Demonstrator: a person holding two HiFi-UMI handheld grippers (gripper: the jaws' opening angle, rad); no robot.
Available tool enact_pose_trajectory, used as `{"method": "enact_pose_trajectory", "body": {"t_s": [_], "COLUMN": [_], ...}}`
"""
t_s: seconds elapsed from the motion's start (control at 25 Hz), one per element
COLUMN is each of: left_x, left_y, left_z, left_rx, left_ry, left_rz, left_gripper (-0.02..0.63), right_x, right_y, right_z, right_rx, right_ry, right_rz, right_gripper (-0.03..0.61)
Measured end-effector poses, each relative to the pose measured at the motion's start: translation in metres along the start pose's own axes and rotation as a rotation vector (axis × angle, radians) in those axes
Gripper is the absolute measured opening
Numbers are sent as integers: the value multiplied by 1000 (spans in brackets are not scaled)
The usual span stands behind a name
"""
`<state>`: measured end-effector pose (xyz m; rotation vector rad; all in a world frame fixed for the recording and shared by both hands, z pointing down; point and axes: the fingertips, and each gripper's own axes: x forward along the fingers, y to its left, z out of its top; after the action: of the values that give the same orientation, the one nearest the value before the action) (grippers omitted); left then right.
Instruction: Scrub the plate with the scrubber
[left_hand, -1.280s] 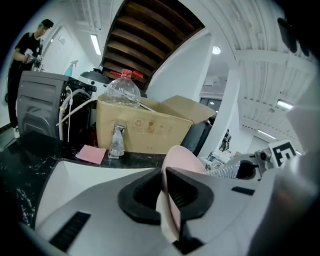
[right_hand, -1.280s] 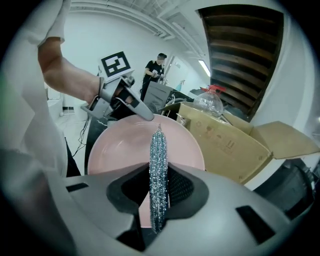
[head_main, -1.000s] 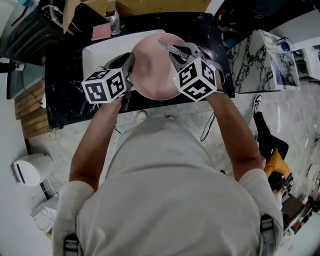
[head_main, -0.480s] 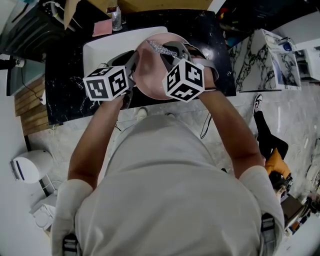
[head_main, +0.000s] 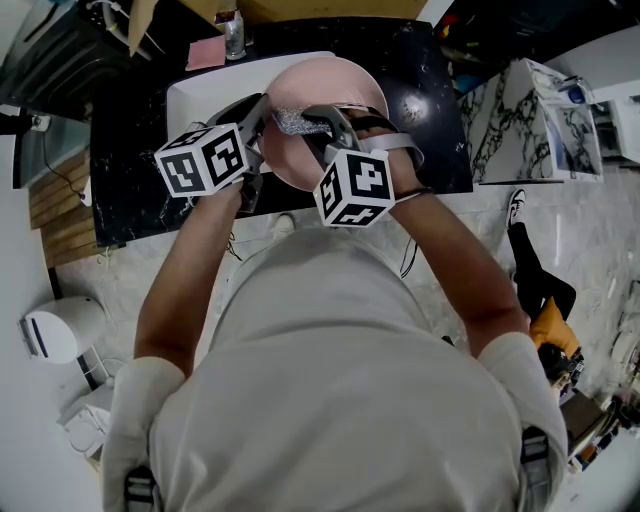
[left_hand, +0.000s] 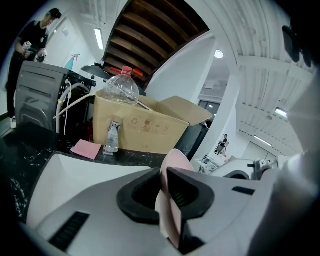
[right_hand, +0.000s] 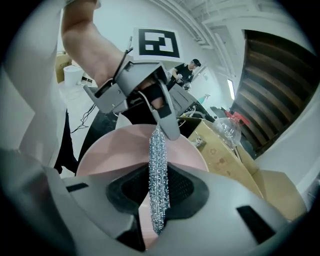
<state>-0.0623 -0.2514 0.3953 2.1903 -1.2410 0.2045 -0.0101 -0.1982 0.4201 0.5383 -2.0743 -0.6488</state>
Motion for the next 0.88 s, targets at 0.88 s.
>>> {"method": "enact_pose_trajectory", "body": {"t_s": [0.88], "left_x": [-5], "left_y": [17], "left_z": [26], "left_rx": [-56], "left_ry": [-88], "left_rz": [40], "left_gripper": [44], "right_x": [-15], "right_y": [57], "right_z": [12], "right_rx": [-18], "right_ry": [-107], "right_rz": [227], "right_gripper": [77]}}
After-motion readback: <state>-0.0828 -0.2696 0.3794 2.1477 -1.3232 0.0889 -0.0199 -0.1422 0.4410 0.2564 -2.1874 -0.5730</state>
